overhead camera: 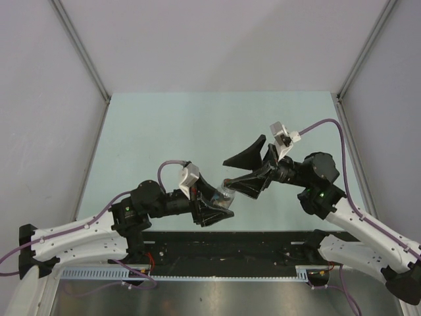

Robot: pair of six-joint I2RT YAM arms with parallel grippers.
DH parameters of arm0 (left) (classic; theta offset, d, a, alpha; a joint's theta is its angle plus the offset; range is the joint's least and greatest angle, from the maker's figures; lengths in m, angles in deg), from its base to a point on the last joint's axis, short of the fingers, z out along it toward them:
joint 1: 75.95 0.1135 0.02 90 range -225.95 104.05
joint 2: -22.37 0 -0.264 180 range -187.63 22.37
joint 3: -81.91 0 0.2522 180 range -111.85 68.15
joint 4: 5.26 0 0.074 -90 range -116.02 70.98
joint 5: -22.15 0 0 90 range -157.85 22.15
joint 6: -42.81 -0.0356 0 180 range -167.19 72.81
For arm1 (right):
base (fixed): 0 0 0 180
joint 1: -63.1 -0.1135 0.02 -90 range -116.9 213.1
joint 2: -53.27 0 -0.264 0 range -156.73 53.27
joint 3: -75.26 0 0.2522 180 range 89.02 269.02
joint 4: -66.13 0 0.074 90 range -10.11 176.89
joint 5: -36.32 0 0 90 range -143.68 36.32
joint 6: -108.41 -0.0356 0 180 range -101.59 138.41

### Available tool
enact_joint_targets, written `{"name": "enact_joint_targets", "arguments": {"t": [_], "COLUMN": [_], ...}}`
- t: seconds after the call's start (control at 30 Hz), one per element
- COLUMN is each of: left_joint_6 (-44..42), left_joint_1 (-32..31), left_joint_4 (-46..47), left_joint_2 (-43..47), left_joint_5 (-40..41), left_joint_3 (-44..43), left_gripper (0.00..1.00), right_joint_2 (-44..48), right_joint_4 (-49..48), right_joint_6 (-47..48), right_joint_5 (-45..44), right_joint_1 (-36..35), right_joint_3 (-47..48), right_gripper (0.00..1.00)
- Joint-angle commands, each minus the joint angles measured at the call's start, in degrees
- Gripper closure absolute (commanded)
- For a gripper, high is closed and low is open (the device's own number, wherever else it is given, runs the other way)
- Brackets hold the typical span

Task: Sort the pills into containers

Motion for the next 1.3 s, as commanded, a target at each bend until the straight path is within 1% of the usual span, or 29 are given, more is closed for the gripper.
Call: {"name": "enact_joint_targets", "arguments": {"t": [0.0,0.03,0.07,0.13,0.17,0.23,0.27,0.33,0.37,0.4,0.5,0.53,0.57,0.63,0.67,0.77,0.87,1.07,1.27], "left_joint_6": [0.5,0.5,0.6,0.7,0.8,1.0,1.1,1.2,1.2,1.1,1.2,1.2,1.1,1.1,1.1,1.2,1.3,1.5,1.5], "left_joint_1": [-0.1,-0.1,-0.1,-0.1,0.0,0.0,-0.1,-0.1,0.0,-0.1,-0.1,-0.1,0.0,-0.1,0.0,-0.1,0.0,-0.1,-0.1], "left_joint_4": [3.1,3.1,2.9,0.9,0.3,-0.9,-1.1,-1.4,-1.5,-1.8,-2.8,-3.1,-3.2,-3.7,-3.7,-3.9,-4.0,-4.3,-4.4], "left_joint_2": [0.3,0.5,0.6,0.6,0.3,0.1,-0.2,-0.6,-0.9,-1.3,-2.0,-2.4,-2.6,-2.7,-2.7,-2.7,-2.6,-2.7,-2.9], "left_joint_5": [0.8,1.6,2.7,5.9,6.8,9.1,9.6,10.6,11.2,11.4,12.3,12.4,12.7,12.9,12.9,13.2,13.5,13.5,13.5], "left_joint_3": [0.3,0.4,0.5,0.3,0.2,-0.1,-0.1,-0.3,-0.4,-0.6,-1.2,-1.5,-1.6,-1.8,-1.8,-1.8,-1.8,-1.7,-1.8], "left_gripper": [1.00,1.00,1.00,1.00,1.00,1.00,0.99,1.00,1.00,1.00,1.00,1.00,1.00,1.00,1.00,1.00,1.00,1.00,1.00], "right_joint_2": [1.9,2.2,2.1,2.0,1.9,1.8,1.5,1.0,0.4,0.2,-1.0,-1.4,-1.9,-3.2,-3.5,-4.6,-5.4,-5.7,-5.8], "right_joint_4": [-2.3,-0.3,5.0,10.9,15.2,19.4,23.0,26.7,30.7,32.4,36.1,37.1,39.3,41.0,42.1,43.0,43.7,43.6,44.2], "right_joint_6": [-2.6,-2.5,-2.2,-1.6,-1.9,-4.0,-4.6,-5.9,-6.0,-6.5,-7.4,-7.8,-8.1,-8.1,-8.1,-8.0,-8.6,-9.1,-9.8], "right_joint_5": [-11.8,-14.5,-20.3,-26.0,-31.1,-35.9,-39.7,-44.5,-48.5,-50.8,-57.8,-59.4,-62.7,-65.9,-69.0,-72.7,-74.2,-73.6,-72.7], "right_joint_1": [0.3,0.2,-0.3,-0.7,-1.1,-2.1,-2.4,-4.5,-5.8,-8.4,-12.8,-15.8,-17.1,-21.1,-22.5,-25.2,-26.2,-26.9,-27.2], "right_joint_3": [1.7,2.4,3.2,6.8,7.7,10.1,10.7,12.5,13.0,13.6,15.1,16.1,16.5,17.4,17.8,17.9,17.9,17.9,17.9], "right_gripper": [0.20,0.20,0.20,0.20,0.20,0.20,0.21,0.26,0.27,0.29,0.32,0.32,0.32,0.32,0.32,0.32,0.32,0.33,0.39]}}
